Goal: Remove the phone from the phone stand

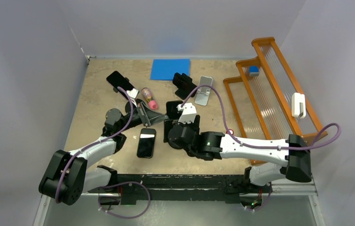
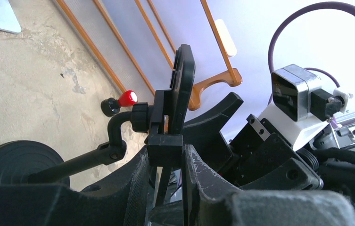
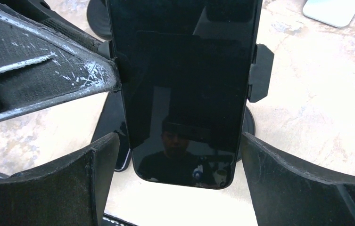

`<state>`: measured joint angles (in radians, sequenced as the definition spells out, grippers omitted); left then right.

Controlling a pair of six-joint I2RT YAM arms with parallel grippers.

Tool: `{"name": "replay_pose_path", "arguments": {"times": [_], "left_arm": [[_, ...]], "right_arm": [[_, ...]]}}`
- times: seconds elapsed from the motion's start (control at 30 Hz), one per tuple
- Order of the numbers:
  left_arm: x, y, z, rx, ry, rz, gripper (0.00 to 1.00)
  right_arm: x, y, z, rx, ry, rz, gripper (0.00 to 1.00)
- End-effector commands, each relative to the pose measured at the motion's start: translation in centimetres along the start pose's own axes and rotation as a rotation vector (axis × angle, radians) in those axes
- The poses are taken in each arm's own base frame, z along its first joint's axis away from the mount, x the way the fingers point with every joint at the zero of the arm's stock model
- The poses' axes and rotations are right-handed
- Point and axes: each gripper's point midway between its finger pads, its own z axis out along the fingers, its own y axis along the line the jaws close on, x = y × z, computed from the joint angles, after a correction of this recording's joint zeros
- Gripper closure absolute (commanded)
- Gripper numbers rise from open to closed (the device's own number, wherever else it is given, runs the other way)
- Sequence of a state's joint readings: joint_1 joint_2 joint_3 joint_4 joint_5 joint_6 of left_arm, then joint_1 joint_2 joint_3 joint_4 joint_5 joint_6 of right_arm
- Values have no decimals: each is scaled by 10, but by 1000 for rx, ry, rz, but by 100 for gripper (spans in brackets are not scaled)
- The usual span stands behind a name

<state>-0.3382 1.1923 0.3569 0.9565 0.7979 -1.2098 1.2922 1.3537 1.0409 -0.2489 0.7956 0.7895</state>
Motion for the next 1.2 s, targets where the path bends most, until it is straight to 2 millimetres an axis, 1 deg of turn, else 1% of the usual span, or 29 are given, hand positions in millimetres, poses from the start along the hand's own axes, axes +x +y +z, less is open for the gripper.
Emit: {"name": "replay_pose_path", "arguments": {"times": [0.0, 0.37, 0.5, 0.63, 0.87, 1.03, 1.07, 1.1, 1.17], "left_arm": [[13, 34, -4, -126, 33, -63, 100], [14, 33, -4, -125, 37, -61, 100], [14, 33, -4, -123, 38, -60, 100], [14, 32, -4, -123, 40, -61, 100], [15, 29, -6, -116, 44, -56, 100], [14, 22, -5, -103, 53, -34, 100], [13, 20, -6, -98, 53, -27, 98], [12, 18, -6, -94, 53, -18, 91], [9, 10, -6, -84, 49, 12, 73]], "right_arm": [[-14, -6, -4, 94, -50, 16, 1], [-19, -3, 0, 138, -69, -19, 6], [-17, 3, 1, 116, -57, -31, 8], [-17, 4, 2, 108, -55, -44, 12], [-15, 7, 5, 92, -57, -58, 26], [-14, 6, 6, 94, -59, -71, 42], [-15, 5, 5, 97, -63, -73, 45], [-16, 3, 4, 99, -65, -75, 49], [-18, 0, 1, 97, -70, -80, 54]]}}
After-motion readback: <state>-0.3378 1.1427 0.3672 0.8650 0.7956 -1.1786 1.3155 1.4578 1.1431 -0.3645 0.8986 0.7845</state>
